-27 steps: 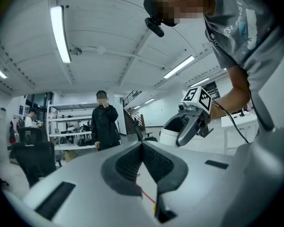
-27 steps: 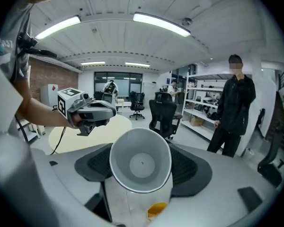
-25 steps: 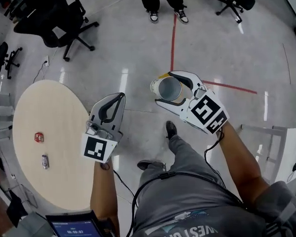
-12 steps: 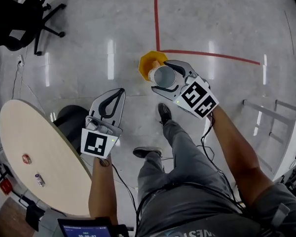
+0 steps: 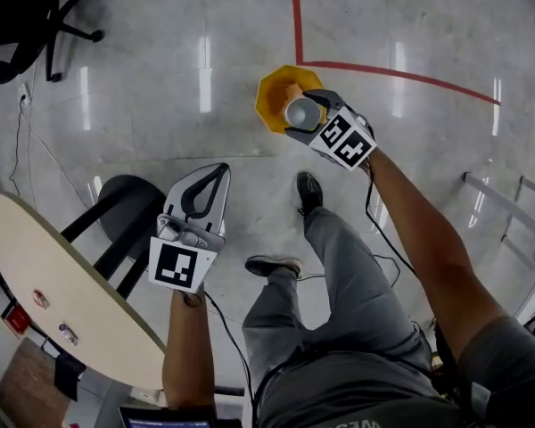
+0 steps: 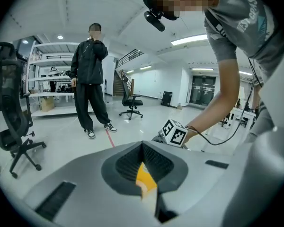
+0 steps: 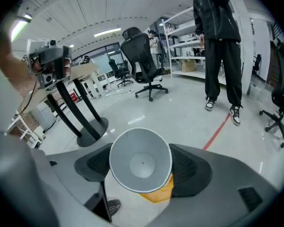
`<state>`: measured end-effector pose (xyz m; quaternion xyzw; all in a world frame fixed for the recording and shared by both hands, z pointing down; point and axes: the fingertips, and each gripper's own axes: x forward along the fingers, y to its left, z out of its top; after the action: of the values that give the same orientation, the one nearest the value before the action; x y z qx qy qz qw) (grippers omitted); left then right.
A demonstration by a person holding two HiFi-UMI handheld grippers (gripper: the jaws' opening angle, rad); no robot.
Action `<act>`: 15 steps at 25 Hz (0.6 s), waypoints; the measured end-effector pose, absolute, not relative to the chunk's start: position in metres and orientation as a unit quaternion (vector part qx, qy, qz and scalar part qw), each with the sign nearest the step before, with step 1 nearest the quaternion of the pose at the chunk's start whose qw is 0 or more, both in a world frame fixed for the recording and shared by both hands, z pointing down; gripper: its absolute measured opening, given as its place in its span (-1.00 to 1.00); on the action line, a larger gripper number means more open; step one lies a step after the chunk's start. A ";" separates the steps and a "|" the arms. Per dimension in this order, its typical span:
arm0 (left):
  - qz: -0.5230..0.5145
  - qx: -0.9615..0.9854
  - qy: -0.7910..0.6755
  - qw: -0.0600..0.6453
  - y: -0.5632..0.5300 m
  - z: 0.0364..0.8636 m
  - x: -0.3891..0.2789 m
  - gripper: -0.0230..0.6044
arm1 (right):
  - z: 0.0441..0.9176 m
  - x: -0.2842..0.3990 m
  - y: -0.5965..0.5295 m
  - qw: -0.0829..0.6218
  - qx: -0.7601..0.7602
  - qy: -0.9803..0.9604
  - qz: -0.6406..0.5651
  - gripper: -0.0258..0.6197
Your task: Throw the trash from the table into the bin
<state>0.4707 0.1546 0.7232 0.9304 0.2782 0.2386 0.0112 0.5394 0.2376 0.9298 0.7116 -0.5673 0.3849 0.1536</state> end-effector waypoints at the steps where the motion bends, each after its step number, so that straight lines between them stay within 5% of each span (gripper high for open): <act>1: 0.243 0.930 0.277 0.013 0.153 0.731 0.469 -0.79 | 0.943 0.540 0.236 0.155 0.710 -0.566 0.389 0.23; 8: 0.252 0.928 0.275 0.019 0.155 0.737 0.464 -0.79 | 0.969 0.543 0.232 0.162 0.706 -0.562 0.399 0.24; 15: 0.223 0.936 0.271 0.015 0.158 0.675 0.470 -0.79 | 0.899 0.559 0.240 0.159 0.728 -0.549 0.378 0.24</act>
<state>0.4704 0.1581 0.6754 0.9362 0.2709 0.2233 0.0150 0.5587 0.2404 0.8994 0.7283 -0.5493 0.3775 0.1592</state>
